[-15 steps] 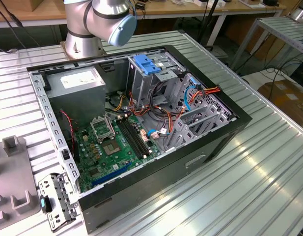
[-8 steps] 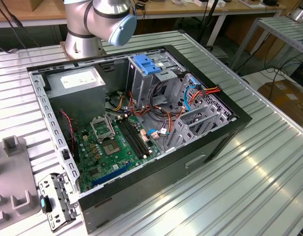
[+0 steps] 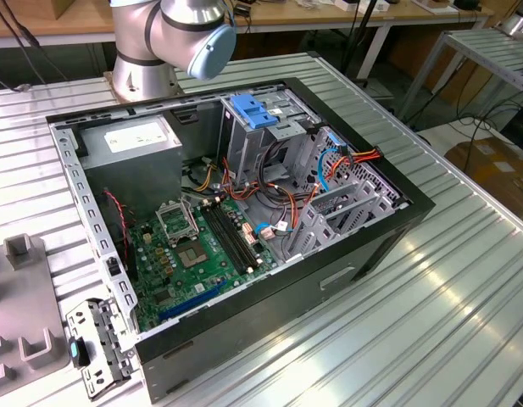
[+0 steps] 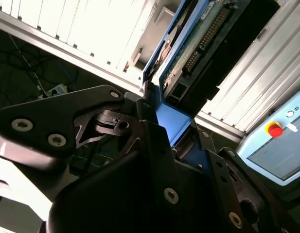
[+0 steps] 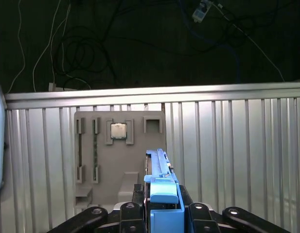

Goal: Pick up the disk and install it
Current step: 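Pick up the disk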

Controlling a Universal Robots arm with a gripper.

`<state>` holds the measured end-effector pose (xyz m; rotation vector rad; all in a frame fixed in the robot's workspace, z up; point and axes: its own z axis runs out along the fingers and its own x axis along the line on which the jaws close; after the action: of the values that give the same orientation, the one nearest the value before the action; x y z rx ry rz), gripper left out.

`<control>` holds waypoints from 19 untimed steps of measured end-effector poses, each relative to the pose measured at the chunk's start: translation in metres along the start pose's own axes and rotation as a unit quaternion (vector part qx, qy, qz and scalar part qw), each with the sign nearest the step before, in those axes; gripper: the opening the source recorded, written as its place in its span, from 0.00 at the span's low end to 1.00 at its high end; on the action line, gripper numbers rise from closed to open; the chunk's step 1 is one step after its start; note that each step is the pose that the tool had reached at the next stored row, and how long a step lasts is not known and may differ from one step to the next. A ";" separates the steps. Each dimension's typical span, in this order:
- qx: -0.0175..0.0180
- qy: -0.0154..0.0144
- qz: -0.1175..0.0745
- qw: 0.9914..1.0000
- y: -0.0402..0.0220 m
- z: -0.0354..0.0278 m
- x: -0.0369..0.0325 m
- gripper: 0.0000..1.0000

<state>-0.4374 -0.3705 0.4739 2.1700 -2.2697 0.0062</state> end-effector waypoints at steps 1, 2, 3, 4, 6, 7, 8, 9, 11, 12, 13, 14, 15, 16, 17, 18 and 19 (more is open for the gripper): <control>0.000 0.000 -0.001 1.000 -0.0001 0.0000 0.0000 0.37; 0.000 0.000 -0.001 1.000 -0.0004 -0.0001 0.0000 0.37; 0.000 0.000 -0.002 1.000 -0.0008 -0.0004 -0.0001 0.37; 0.000 0.000 -0.002 1.000 -0.0012 -0.0007 0.0000 0.37; 0.000 0.000 -0.002 1.000 -0.0031 -0.0013 -0.0001 0.37; 0.000 0.000 -0.002 1.000 -0.0040 -0.0016 -0.0002 0.37; 0.000 0.000 -0.002 1.000 -0.0060 -0.0020 -0.0002 0.37; 0.000 0.000 -0.002 1.000 -0.0074 -0.0021 -0.0003 0.37; 0.000 0.000 -0.002 1.000 -0.0106 -0.0024 -0.0005 0.37; 0.000 0.000 -0.002 1.000 -0.0119 -0.0024 -0.0005 0.37; 0.000 0.000 -0.002 1.000 -0.0131 -0.0024 -0.0006 0.37; 0.000 0.000 -0.002 1.000 -0.0145 -0.0024 -0.0006 0.37; 0.000 0.000 -0.002 1.000 -0.0158 -0.0024 -0.0007 0.37; 0.000 0.000 -0.002 1.000 -0.0175 -0.0024 -0.0008 0.37; 0.000 0.000 -0.002 1.000 -0.0188 -0.0024 -0.0008 0.37; 0.000 0.000 -0.002 1.000 -0.0202 -0.0024 -0.0009 0.37; 0.000 0.000 -0.002 1.000 -0.0217 -0.0024 -0.0010 0.37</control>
<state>-0.4157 -0.3704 0.4764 2.1734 -2.2663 0.0062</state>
